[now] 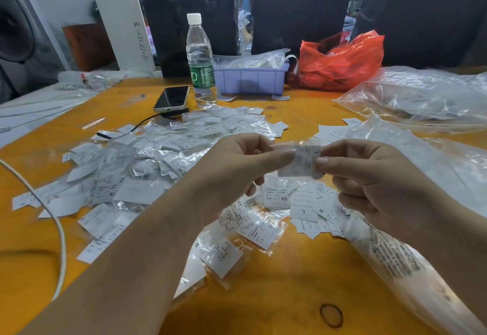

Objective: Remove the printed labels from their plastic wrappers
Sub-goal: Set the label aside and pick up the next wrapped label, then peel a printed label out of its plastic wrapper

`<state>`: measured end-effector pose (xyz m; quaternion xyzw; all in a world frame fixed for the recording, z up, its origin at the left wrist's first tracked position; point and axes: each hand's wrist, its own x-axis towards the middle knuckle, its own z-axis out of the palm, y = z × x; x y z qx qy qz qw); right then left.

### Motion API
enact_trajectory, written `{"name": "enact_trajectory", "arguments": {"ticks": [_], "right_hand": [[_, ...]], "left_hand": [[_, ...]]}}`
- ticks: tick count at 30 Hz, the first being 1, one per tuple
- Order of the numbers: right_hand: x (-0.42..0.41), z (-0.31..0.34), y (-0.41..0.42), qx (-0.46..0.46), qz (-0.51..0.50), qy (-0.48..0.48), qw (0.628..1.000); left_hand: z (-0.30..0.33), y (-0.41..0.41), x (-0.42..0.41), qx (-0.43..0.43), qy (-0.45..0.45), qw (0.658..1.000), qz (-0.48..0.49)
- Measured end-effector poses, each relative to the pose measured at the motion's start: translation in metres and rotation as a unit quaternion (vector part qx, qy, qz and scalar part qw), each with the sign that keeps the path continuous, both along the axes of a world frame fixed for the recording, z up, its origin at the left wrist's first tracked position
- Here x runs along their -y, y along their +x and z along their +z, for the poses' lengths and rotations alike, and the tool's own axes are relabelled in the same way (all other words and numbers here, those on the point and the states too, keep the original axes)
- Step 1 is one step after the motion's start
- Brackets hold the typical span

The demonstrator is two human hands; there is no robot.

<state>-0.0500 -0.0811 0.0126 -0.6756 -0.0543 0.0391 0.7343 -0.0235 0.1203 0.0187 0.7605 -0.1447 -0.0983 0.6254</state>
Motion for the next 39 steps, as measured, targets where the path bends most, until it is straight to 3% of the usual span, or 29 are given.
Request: {"name": "enact_trajectory", "arguments": {"ticks": [4, 8, 14, 17, 19, 21, 23, 26, 32, 39], "right_hand": [[0.0, -0.002, 0.001, 0.003, -0.027, -0.042, 0.999], [-0.004, -0.007, -0.001, 0.026, -0.017, -0.122, 0.992], [-0.003, -0.013, -0.002, 0.11, -0.02, -0.294, 0.949], [-0.004, -0.017, -0.001, 0.107, -0.021, -0.374, 0.921], [-0.005, -0.017, -0.001, 0.103, -0.021, -0.399, 0.911], [-0.004, -0.017, 0.0, 0.102, -0.018, -0.406, 0.908], [-0.003, -0.017, 0.0, 0.097, -0.012, -0.412, 0.906], [-0.002, -0.018, 0.001, 0.087, 0.003, -0.425, 0.901], [-0.001, -0.02, 0.001, 0.091, 0.02, -0.445, 0.891], [0.0, -0.021, 0.001, 0.105, 0.038, -0.461, 0.88]], "left_hand": [[0.009, 0.003, -0.012, -0.018, 0.007, 0.999, -0.031], [0.006, 0.0, -0.01, -0.001, 0.143, 0.986, -0.087], [0.0, 0.005, -0.02, 0.068, 0.356, 0.931, 0.046], [-0.009, 0.003, -0.015, 0.184, 0.416, 0.884, 0.103], [-0.014, -0.002, -0.008, 0.174, 0.412, 0.894, 0.023], [-0.022, -0.002, -0.004, 0.122, 0.477, 0.866, -0.085], [-0.029, 0.004, -0.009, 0.079, 0.523, 0.838, -0.131], [-0.035, 0.017, -0.016, 0.06, 0.517, 0.844, -0.132], [-0.043, 0.036, -0.017, 0.137, 0.501, 0.849, -0.097], [-0.043, 0.046, -0.031, 0.163, 0.436, 0.884, -0.032]]}}
